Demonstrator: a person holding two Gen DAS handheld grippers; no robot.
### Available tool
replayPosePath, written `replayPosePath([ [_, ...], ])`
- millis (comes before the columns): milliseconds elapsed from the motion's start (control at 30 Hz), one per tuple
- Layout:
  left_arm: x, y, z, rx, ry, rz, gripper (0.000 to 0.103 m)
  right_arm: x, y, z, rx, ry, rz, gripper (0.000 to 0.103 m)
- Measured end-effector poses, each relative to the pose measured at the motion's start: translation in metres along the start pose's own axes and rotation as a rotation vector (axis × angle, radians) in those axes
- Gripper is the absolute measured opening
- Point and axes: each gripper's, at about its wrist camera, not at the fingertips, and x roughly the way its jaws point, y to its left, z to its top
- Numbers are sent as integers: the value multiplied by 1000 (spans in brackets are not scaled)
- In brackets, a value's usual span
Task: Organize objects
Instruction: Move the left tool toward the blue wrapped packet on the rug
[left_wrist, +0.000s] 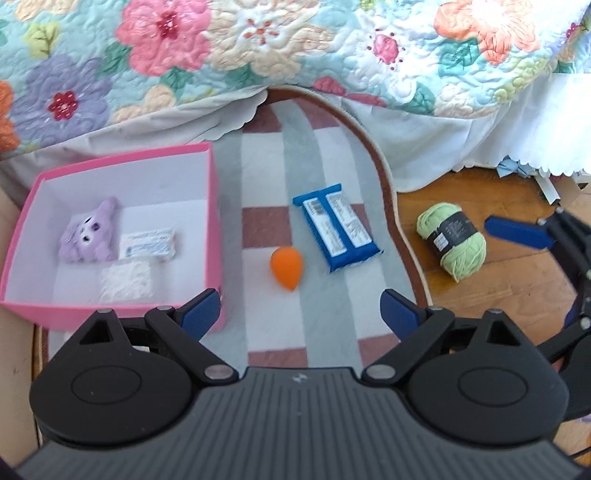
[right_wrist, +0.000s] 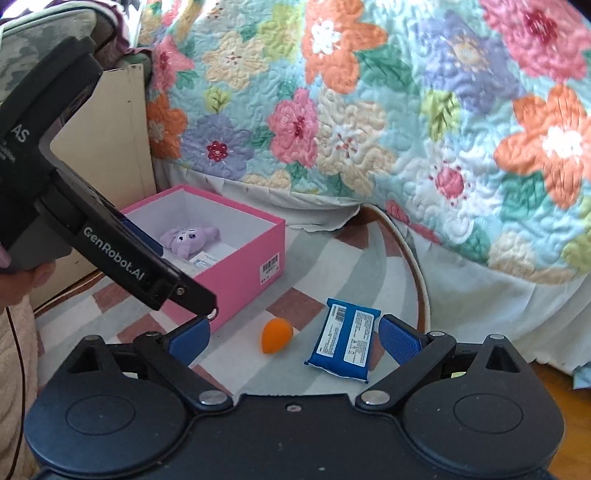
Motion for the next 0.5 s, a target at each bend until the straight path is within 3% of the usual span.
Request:
replayPosePath([
  [100,13,-4,3,-8,-23,-20,93,10,-5,-8,14,-10,-11,100],
  [267,37,-17,10,23,-72,-57,92,35,-4,-21,-75,10,-70,99],
  [500,86,-23,25,55,-36,-127,90,76,-11,-35,-133,19,-84,99],
])
